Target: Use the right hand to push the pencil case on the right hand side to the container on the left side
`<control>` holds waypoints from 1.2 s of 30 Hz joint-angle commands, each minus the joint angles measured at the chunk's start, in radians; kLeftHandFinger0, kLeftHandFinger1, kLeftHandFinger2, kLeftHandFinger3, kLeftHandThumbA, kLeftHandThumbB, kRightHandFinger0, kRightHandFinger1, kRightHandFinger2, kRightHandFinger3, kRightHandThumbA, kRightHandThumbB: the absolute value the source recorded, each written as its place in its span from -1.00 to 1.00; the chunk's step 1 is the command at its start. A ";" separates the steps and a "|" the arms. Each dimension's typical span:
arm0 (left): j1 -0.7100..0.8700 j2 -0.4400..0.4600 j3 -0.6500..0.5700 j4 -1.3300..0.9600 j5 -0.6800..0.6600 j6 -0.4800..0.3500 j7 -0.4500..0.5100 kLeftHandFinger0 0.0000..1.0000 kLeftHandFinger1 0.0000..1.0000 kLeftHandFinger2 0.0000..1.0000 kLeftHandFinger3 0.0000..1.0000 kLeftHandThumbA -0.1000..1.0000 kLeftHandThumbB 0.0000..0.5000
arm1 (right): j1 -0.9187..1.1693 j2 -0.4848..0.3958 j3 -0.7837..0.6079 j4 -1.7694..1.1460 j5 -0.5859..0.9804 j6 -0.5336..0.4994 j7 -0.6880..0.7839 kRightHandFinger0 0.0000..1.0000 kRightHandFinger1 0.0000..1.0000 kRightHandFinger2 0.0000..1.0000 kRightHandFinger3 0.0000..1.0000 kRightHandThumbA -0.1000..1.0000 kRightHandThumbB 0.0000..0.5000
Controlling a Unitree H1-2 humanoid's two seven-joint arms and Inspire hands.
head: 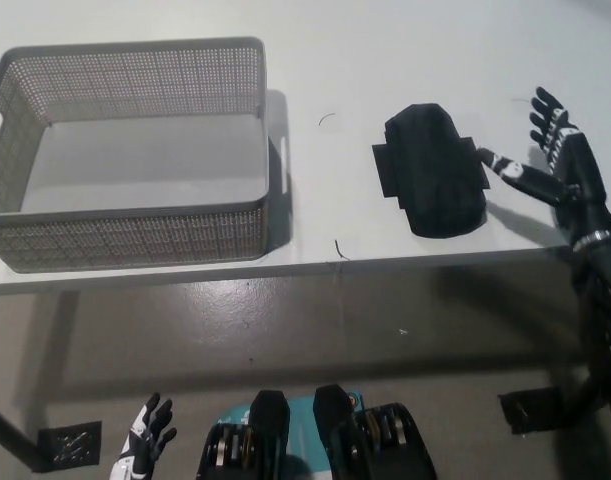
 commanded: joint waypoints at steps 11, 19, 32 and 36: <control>0.023 0.010 -0.019 -0.052 -0.001 -0.039 0.001 1.00 1.00 1.00 1.00 1.00 -0.11 | -0.302 0.029 0.029 0.379 -0.012 -0.115 0.016 1.00 1.00 1.00 1.00 1.00 0.15; 0.039 0.012 -0.024 -0.068 -0.002 -0.039 0.000 1.00 1.00 1.00 1.00 1.00 -0.12 | -0.368 0.058 0.033 0.498 -0.003 -0.112 0.029 1.00 1.00 1.00 1.00 1.00 0.02; 0.038 0.018 -0.021 -0.091 -0.017 -0.039 -0.012 1.00 1.00 1.00 1.00 1.00 -0.17 | -0.349 0.126 0.059 0.549 -0.010 -0.123 0.012 1.00 1.00 1.00 1.00 1.00 0.26; 0.033 0.017 -0.018 -0.097 -0.027 -0.039 -0.018 1.00 1.00 1.00 1.00 1.00 -0.21 | -0.349 0.151 0.057 0.549 -0.007 -0.130 0.013 1.00 1.00 1.00 1.00 1.00 0.24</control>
